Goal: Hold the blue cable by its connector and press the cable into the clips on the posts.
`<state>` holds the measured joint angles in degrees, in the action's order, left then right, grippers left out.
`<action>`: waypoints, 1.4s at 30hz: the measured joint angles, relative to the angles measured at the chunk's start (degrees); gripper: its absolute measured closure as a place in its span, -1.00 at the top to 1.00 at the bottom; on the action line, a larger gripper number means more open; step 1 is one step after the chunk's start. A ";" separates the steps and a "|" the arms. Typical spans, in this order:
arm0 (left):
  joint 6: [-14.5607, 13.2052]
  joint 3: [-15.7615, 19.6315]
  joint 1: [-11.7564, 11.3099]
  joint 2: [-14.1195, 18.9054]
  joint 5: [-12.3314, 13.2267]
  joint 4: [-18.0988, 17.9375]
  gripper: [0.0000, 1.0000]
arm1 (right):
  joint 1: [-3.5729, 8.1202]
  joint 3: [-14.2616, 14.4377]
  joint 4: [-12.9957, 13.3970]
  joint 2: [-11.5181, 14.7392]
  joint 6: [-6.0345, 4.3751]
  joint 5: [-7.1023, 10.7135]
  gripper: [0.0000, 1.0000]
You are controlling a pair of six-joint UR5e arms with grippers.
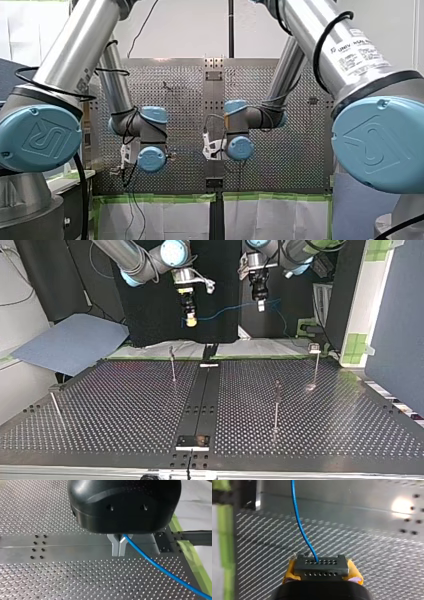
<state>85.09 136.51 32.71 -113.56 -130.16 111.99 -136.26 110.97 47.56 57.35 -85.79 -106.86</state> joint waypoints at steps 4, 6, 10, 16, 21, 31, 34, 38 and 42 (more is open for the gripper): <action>-1.20 -1.72 -0.59 2.14 0.01 2.11 -1.00 | -0.01 -1.14 -1.44 1.78 -0.35 1.11 -1.00; -1.93 -2.80 -0.95 3.29 0.03 3.30 -1.00 | -0.01 -1.57 -2.39 2.18 -0.53 1.28 -1.00; -1.93 -4.95 -1.71 5.46 0.04 5.45 -1.00 | -0.02 -1.90 -3.36 2.42 -0.73 1.43 -1.00; -1.32 -8.00 -2.66 8.52 0.11 8.53 -1.00 | 0.16 -2.01 -3.74 2.47 -0.90 1.52 -1.00; -1.16 -9.55 -3.17 11.20 0.22 11.17 -1.00 | 0.44 -3.38 -4.49 2.79 -1.43 1.68 -1.00; -0.84 -9.78 -4.29 16.38 2.64 16.36 -1.00 | 0.51 -8.41 -8.71 4.42 -1.66 4.28 -1.00; -0.97 -9.79 -4.43 17.84 3.59 17.84 -1.00 | 0.50 -9.91 -9.68 4.54 -1.73 5.74 -1.00; -1.35 -9.79 -4.60 19.73 4.85 19.73 -1.00 | 0.30 -11.95 -10.94 4.56 -1.76 7.42 -1.00; -1.29 -9.79 -4.99 22.17 5.45 22.15 -1.00 | 0.03 -13.94 -12.30 4.58 -1.74 8.09 -1.00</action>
<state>83.80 126.72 27.72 -91.39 -124.70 134.13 -136.23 97.03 35.26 61.93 -87.53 -98.77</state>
